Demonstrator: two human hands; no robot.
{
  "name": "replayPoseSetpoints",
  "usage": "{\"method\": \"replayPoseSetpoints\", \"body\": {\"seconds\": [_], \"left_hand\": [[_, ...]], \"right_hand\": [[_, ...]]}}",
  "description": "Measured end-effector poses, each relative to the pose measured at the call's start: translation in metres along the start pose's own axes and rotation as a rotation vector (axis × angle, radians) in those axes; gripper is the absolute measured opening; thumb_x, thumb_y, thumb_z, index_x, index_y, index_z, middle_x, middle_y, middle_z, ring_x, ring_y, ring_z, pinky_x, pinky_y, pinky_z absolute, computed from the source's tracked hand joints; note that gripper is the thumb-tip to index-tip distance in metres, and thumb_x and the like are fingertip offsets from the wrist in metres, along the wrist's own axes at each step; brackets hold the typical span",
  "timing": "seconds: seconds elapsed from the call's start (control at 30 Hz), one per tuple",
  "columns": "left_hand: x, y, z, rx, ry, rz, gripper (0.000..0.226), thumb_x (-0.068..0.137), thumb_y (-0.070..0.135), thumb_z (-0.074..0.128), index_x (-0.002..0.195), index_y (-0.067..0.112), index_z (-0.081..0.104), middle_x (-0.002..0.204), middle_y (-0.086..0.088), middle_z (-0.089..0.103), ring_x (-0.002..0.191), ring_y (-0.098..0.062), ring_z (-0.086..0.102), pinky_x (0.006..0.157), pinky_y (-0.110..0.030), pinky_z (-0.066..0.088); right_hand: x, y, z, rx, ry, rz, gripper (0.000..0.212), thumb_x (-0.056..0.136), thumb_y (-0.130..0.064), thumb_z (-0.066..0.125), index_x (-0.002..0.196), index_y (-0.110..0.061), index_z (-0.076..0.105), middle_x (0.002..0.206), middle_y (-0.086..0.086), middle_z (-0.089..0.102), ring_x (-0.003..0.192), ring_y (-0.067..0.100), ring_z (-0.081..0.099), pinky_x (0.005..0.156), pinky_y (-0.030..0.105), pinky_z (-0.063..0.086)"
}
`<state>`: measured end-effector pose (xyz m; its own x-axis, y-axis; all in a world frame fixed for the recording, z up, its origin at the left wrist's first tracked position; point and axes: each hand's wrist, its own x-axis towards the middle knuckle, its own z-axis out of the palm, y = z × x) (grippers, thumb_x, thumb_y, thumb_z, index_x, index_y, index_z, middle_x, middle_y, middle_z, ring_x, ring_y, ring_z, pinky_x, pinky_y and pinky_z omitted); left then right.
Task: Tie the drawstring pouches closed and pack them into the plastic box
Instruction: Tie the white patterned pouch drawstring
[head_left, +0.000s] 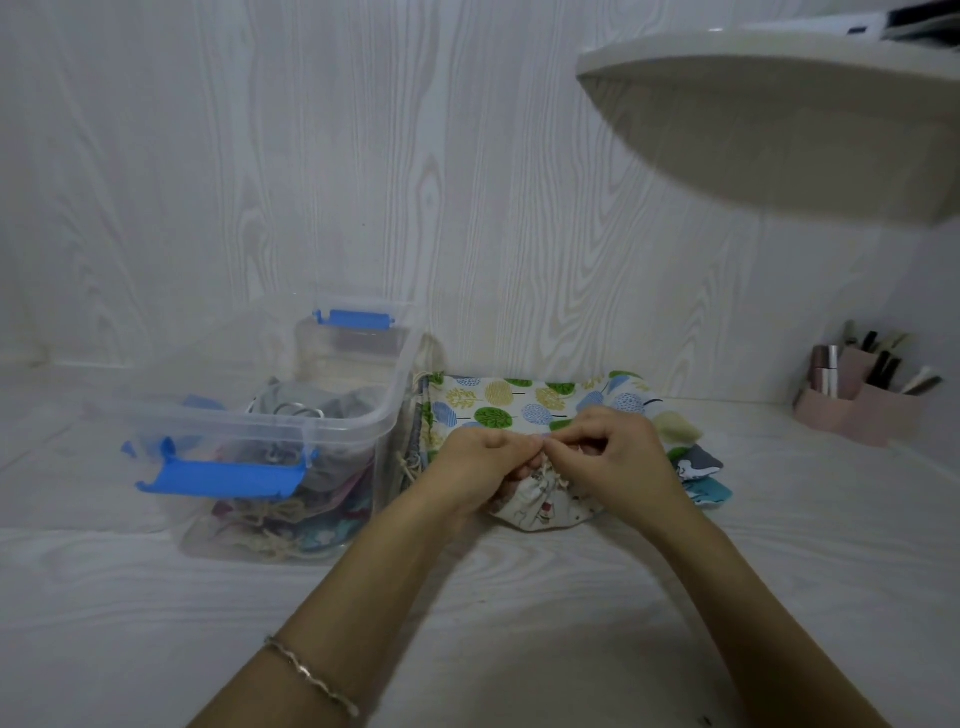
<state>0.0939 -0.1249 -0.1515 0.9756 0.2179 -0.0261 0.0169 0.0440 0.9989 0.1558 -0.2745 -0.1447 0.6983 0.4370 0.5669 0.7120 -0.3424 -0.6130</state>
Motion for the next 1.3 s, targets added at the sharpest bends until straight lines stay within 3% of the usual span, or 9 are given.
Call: {"method": "replayPoseSetpoints", "body": {"seconds": [0.13, 0.27, 0.7, 0.87, 0.97, 1.07, 1.13, 1.23, 1.3], "left_hand": [[-0.001, 0.002, -0.001, 0.143, 0.050, 0.130, 0.017, 0.089, 0.018, 0.065, 0.089, 0.003, 0.073, 0.074, -0.010, 0.071, 0.061, -0.008, 0.063, 0.059, -0.018, 0.053], [-0.003, 0.004, -0.003, 0.169, 0.049, 0.098, 0.025, 0.093, 0.022, 0.060, 0.076, 0.005, 0.067, 0.062, 0.000, 0.060, 0.046, -0.001, 0.051, 0.048, -0.013, 0.043], [-0.004, 0.007, -0.002, 0.021, 0.133, 0.017, 0.032, 0.099, 0.012, 0.049, 0.068, 0.003, 0.053, 0.067, -0.014, 0.052, 0.045, -0.011, 0.053, 0.047, -0.019, 0.050], [-0.008, 0.011, -0.004, 0.148, 0.043, 0.043, 0.019, 0.093, 0.021, 0.060, 0.095, 0.003, 0.062, 0.075, -0.009, 0.062, 0.053, -0.009, 0.057, 0.052, -0.019, 0.048], [-0.007, 0.005, -0.006, 0.370, -0.089, 0.039, 0.051, 0.073, 0.017, 0.081, 0.118, 0.022, 0.058, 0.094, -0.002, 0.073, 0.083, -0.011, 0.070, 0.070, -0.021, 0.055], [-0.005, 0.001, -0.004, 0.394, -0.040, 0.135, 0.061, 0.072, 0.009, 0.081, 0.125, 0.023, 0.053, 0.090, -0.001, 0.073, 0.076, -0.007, 0.068, 0.068, -0.022, 0.053], [-0.006, 0.002, -0.001, 0.347, -0.027, 0.214, 0.060, 0.075, 0.007, 0.079, 0.127, 0.021, 0.052, 0.091, 0.000, 0.071, 0.077, -0.007, 0.066, 0.071, -0.024, 0.055], [-0.011, 0.004, 0.007, 0.420, 0.094, 0.374, 0.044, 0.077, 0.018, 0.076, 0.116, 0.023, 0.055, 0.096, 0.008, 0.060, 0.086, -0.008, 0.059, 0.073, -0.020, 0.051], [-0.013, 0.008, 0.008, 0.428, 0.304, 0.481, 0.019, 0.080, 0.029, 0.070, 0.089, 0.019, 0.057, 0.079, 0.007, 0.051, 0.068, -0.008, 0.048, 0.062, -0.022, 0.042]], "right_hand": [[0.000, -0.001, -0.007, -0.036, -0.026, 0.038, 0.012, 0.078, -0.014, 0.076, 0.068, -0.021, 0.074, 0.064, -0.005, 0.061, 0.059, 0.004, 0.051, 0.055, 0.013, 0.039], [0.003, 0.001, -0.015, -0.026, -0.086, 0.092, 0.011, 0.081, -0.016, 0.074, 0.071, -0.020, 0.073, 0.069, -0.003, 0.065, 0.062, 0.002, 0.052, 0.058, 0.013, 0.042], [0.005, 0.007, -0.026, -0.143, -0.185, 0.171, 0.009, 0.087, -0.020, 0.069, 0.078, -0.021, 0.068, 0.081, 0.004, 0.067, 0.073, 0.016, 0.058, 0.060, 0.016, 0.046], [0.004, 0.005, -0.024, -0.113, -0.199, 0.176, 0.010, 0.088, -0.022, 0.068, 0.078, -0.022, 0.068, 0.080, 0.008, 0.068, 0.067, 0.011, 0.055, 0.059, 0.014, 0.044], [0.006, 0.007, -0.024, 0.004, -0.200, 0.221, 0.007, 0.090, -0.016, 0.063, 0.087, -0.020, 0.068, 0.083, 0.015, 0.067, 0.073, 0.016, 0.058, 0.068, 0.026, 0.046], [0.005, 0.009, -0.028, 0.208, -0.409, 0.269, 0.045, 0.087, -0.004, 0.060, 0.122, -0.033, 0.056, 0.108, 0.001, 0.066, 0.102, 0.017, 0.065, 0.084, 0.029, 0.053], [0.002, 0.006, -0.026, 0.153, -0.516, 0.203, 0.067, 0.083, -0.007, 0.067, 0.134, -0.044, 0.044, 0.115, -0.003, 0.063, 0.101, 0.014, 0.065, 0.083, 0.029, 0.055], [0.001, 0.002, -0.021, 0.123, -0.380, 0.117, 0.053, 0.084, -0.013, 0.071, 0.126, -0.040, 0.053, 0.109, 0.002, 0.067, 0.092, 0.020, 0.068, 0.081, 0.038, 0.058], [0.003, 0.004, -0.022, 0.170, -0.275, 0.155, 0.045, 0.083, -0.013, 0.073, 0.117, -0.039, 0.059, 0.101, 0.006, 0.069, 0.086, 0.024, 0.068, 0.080, 0.046, 0.056]]}}
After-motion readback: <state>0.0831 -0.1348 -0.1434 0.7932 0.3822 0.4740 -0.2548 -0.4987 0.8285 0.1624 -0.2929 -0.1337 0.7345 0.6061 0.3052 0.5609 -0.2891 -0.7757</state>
